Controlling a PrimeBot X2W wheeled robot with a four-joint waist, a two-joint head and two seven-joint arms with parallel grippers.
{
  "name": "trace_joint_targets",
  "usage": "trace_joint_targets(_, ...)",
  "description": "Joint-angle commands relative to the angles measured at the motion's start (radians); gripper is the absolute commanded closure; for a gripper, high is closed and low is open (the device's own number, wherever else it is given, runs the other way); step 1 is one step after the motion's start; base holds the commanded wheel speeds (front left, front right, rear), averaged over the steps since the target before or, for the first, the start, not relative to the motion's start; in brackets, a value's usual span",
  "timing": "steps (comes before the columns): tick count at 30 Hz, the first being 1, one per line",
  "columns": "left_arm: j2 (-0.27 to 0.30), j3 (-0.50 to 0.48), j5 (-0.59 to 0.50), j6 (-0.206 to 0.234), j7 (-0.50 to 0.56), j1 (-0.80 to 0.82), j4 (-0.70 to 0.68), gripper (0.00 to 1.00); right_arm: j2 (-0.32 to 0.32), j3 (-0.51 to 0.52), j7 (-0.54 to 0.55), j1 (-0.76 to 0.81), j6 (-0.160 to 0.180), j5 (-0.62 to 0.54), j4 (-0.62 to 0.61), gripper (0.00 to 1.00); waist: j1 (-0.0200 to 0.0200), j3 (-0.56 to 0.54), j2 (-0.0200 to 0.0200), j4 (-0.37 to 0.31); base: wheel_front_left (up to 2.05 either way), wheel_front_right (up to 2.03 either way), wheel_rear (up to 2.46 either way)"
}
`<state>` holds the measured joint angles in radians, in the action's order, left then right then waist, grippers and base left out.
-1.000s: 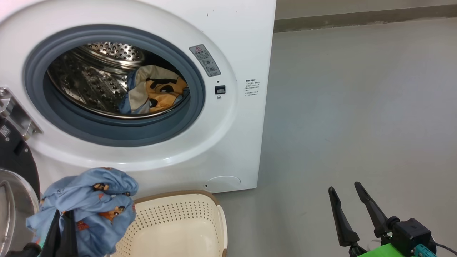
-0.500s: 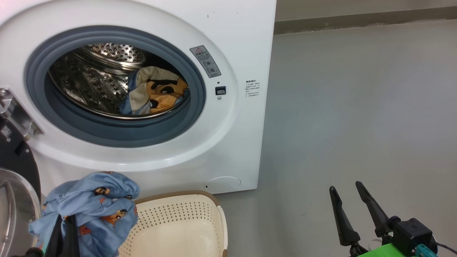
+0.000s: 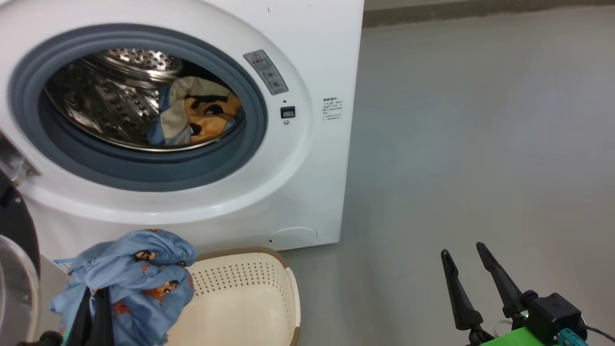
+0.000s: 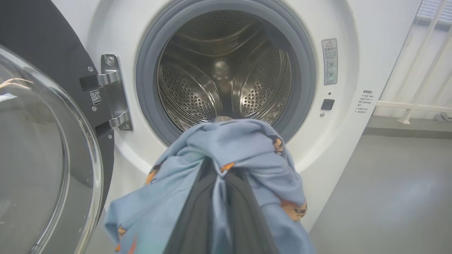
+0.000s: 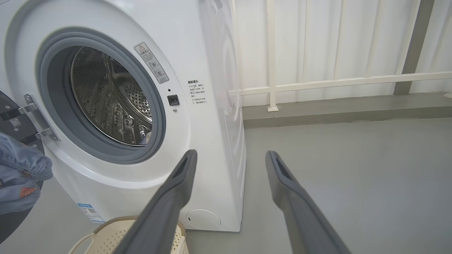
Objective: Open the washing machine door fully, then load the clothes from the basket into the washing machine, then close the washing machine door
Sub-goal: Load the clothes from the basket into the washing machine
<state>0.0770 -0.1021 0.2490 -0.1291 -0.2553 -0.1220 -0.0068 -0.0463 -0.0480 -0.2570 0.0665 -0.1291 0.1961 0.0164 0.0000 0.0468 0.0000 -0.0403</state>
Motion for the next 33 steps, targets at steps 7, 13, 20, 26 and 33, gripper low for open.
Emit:
trace_joint_targets(7, 0.049, -0.027, 0.063, -0.002, -0.006, 0.106, -0.021, 1.0, -0.004, -0.026, -0.005, -0.002, -0.002, 0.012, -0.065, 0.0, 0.0, 0.116, 0.0, -0.042, 0.0, 0.0, 0.0)
trace_joint_targets(13, 0.104, -0.031, 0.149, -0.002, -0.006, 0.184, -0.015, 1.0, -0.004, -0.038, -0.005, -0.004, -0.002, 0.019, -0.1, 0.0, 0.0, 0.232, 0.0, -0.065, 0.0, 0.0, 0.0)
trace_joint_targets(20, 0.194, -0.056, 0.207, -0.002, -0.006, 0.292, -0.004, 1.0, -0.004, -0.064, -0.005, -0.018, -0.002, 0.022, -0.141, 0.0, 0.0, 0.337, 0.0, -0.103, 0.0, 0.0, 0.0)
trace_joint_targets(26, 0.284, -0.073, 0.237, -0.002, -0.006, 0.399, 0.001, 1.0, -0.004, -0.094, -0.005, -0.029, -0.002, 0.034, -0.174, 0.0, 0.0, 0.423, 0.0, -0.151, 0.0, 0.0, 0.0)
trace_joint_targets(33, 0.375, -0.059, 0.25, -0.002, -0.006, 0.541, 0.034, 1.0, -0.004, -0.135, -0.005, -0.035, -0.002, 0.058, -0.198, 0.0, 0.0, 0.482, 0.0, -0.21, 0.0, 0.0, 0.0)
